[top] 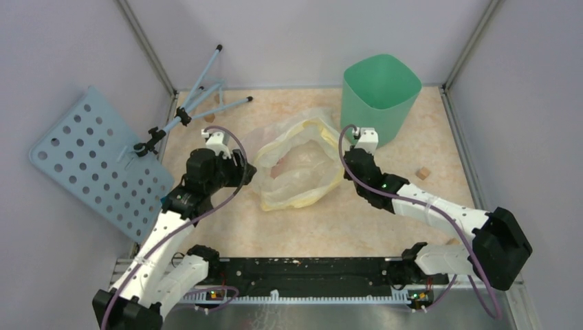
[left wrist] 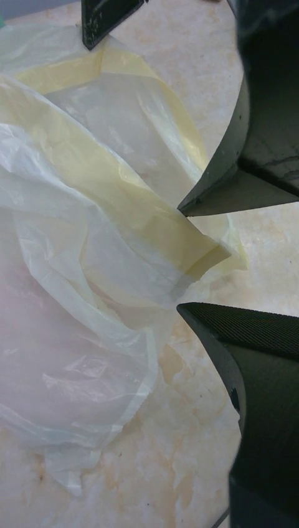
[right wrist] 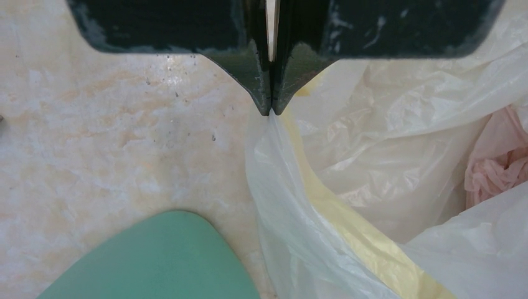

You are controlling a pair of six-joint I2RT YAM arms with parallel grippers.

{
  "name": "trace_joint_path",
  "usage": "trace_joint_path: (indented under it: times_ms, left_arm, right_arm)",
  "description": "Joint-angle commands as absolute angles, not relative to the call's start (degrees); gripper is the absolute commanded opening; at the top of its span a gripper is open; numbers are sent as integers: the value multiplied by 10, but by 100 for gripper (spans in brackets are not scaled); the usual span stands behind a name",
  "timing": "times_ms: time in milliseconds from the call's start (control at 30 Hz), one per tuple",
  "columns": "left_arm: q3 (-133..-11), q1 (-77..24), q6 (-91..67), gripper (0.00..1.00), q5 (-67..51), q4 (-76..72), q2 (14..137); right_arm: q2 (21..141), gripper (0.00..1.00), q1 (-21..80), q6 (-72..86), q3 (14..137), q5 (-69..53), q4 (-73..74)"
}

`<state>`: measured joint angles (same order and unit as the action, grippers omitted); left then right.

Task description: Put the trash bags into the trash bin

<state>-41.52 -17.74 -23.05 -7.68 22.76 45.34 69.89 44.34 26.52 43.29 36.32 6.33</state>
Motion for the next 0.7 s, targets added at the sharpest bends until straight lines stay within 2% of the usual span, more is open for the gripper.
trace_joint_path:
  times_ms: [0, 100, 133, 167, 200, 233, 267, 300, 333, 433, 533, 600, 667]
  left_arm:
    - [-433, -178, -213, 57, -81, 185, 496]
    - [-441, -178, -213, 44, -76, 183, 508]
    - [-442, -178, -212, 36, -72, 180, 507]
    - [-443, -178, -211, 27, -69, 178, 505]
    - [-445, -178, -208, 11, -63, 177, 503]
    - [-448, -178, -205, 0, -57, 178, 500]
    - [-454, -178, -203, 0, -51, 183, 497]
    - [-461, -178, -201, 0, -46, 189, 496]
    - [-466, -178, -200, 0, -43, 198, 494]
    - [-471, -178, -200, 0, -56, 209, 487]
    - [-471, -178, -205, 0, -74, 210, 481]
    - [-472, -178, -209, 0, -91, 211, 483]
    - [-474, -178, -213, 0, -103, 215, 485]
  right_arm:
    - [699, 0, 439, 253, 467, 372, 64]
    - [699, 0, 439, 247, 474, 384, 77]
    - [699, 0, 439, 244, 477, 388, 81]
    - [698, 0, 439, 242, 478, 390, 84]
    - [697, 3, 439, 240, 480, 392, 87]
    - [694, 23, 439, 235, 481, 391, 89]
    - [692, 39, 440, 228, 483, 384, 91]
    - [687, 51, 440, 217, 486, 370, 91]
    - [680, 58, 440, 202, 488, 346, 89]
    - [652, 59, 461, 158, 485, 288, 64]
    - [634, 54, 510, 134, 494, 280, 46]
    - [638, 43, 531, 131, 502, 245, 30]
    - [652, 37, 545, 139, 504, 202, 8]
